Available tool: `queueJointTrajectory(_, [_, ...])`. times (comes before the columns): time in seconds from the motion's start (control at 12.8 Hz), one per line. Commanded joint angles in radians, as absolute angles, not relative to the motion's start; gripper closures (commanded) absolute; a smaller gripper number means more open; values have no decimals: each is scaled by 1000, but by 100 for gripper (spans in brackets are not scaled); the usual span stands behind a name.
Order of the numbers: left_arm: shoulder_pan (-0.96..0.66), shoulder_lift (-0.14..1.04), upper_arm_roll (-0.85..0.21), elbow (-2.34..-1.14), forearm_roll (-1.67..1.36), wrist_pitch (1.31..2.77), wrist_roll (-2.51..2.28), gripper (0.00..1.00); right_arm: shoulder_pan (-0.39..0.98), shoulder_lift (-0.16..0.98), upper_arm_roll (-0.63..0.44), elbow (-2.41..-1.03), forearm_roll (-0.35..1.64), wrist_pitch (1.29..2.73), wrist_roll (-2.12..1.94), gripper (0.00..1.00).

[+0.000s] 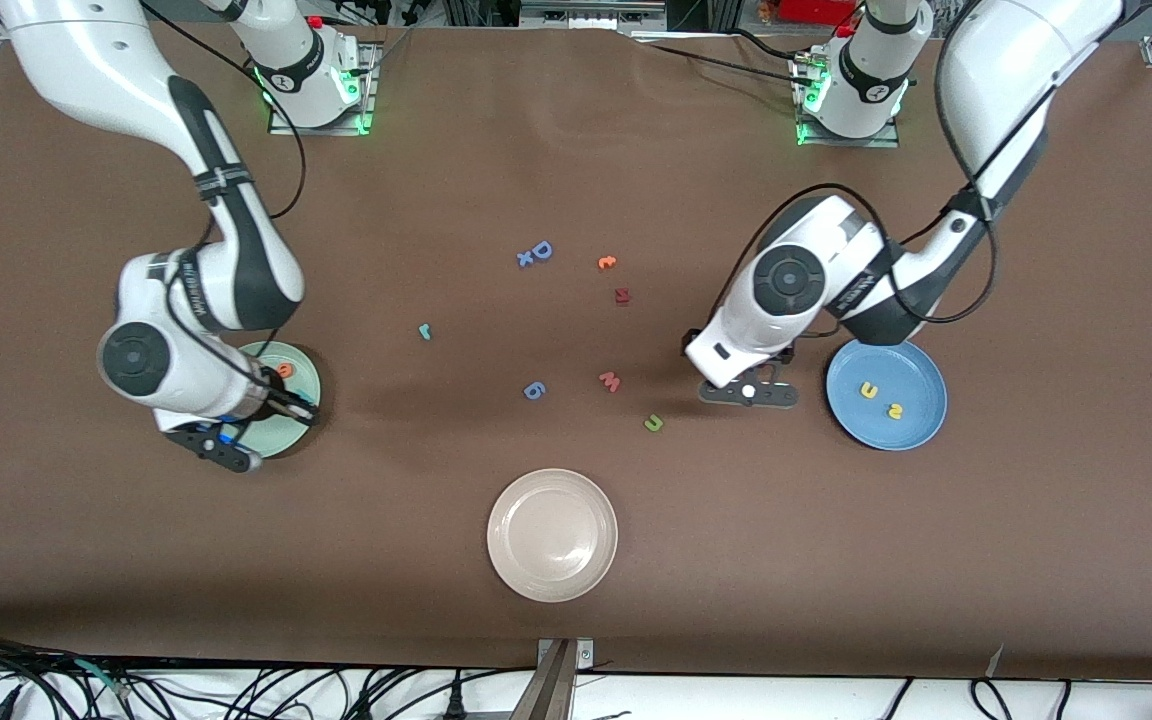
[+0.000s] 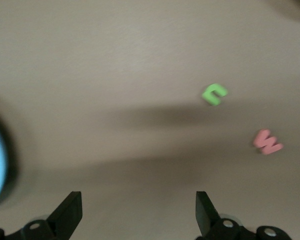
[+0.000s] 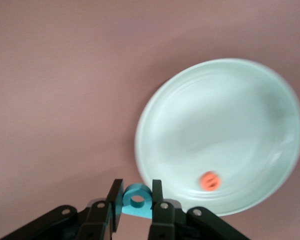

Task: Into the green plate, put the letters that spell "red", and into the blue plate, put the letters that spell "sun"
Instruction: 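Place the p on the green plate while the left gripper grasps the c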

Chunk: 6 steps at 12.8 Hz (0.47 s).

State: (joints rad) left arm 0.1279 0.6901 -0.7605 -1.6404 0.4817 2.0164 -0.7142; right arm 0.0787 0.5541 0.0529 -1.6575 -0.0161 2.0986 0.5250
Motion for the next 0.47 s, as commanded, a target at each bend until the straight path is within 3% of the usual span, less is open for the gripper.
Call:
queueJointTrajectory(0.0, [-50, 784, -623, -1473, 480, 2014, -724, 0, 29, 515, 61, -1721, -6, 2095, 411, 87])
queueJointTrajectory(0.16, [-152, 839, -508, -1408, 479, 2103, -710, 0, 18, 515, 61, -1732, -9, 2102, 394, 86])
queueJointTrajectory(0.23, [-161, 869, -485, -1401, 480, 2187, -706, 0, 18, 515, 61, -1732, -8, 2102, 394, 77])
queueJointTrajectory(0.39, [-160, 926, -476, -1401, 482, 2333, -671, 0, 18, 515, 61, -1730, -5, 2103, 403, 30])
